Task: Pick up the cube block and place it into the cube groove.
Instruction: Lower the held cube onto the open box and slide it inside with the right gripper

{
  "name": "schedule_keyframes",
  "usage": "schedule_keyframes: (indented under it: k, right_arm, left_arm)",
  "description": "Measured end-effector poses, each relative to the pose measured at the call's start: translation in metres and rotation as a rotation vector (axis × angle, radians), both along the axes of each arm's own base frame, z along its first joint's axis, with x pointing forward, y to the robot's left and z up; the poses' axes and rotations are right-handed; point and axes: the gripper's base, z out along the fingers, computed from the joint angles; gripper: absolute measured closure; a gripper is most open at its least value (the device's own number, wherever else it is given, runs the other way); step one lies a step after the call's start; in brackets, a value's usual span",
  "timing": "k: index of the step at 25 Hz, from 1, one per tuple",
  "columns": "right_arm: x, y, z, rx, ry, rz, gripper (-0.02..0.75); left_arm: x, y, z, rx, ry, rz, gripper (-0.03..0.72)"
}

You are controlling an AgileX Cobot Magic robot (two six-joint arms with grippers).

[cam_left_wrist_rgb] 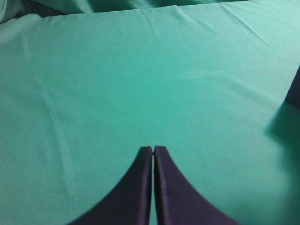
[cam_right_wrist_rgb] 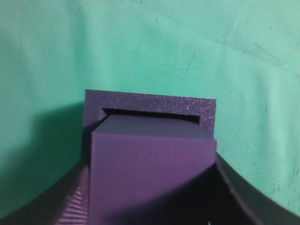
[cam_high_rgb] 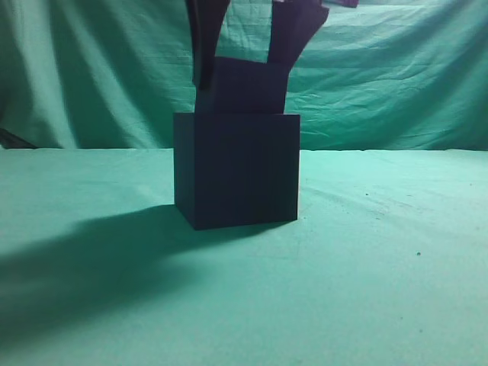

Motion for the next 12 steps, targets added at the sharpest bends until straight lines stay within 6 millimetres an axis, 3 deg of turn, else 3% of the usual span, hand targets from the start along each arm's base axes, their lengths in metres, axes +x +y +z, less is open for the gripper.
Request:
schedule_keyframes:
  k: [8, 12]
  right_arm:
    - [0.0017, 0.0017, -0.008, -0.025, 0.009, 0.033, 0.316]
    - [0.0013, 0.0011, -0.005, -0.041, 0.022, 0.037, 0.125]
  left_arm:
    - [0.0, 0.0, 0.0, 0.0, 0.0, 0.0, 0.688]
    - [0.0, 0.0, 0.0, 0.0, 0.0, 0.0, 0.688]
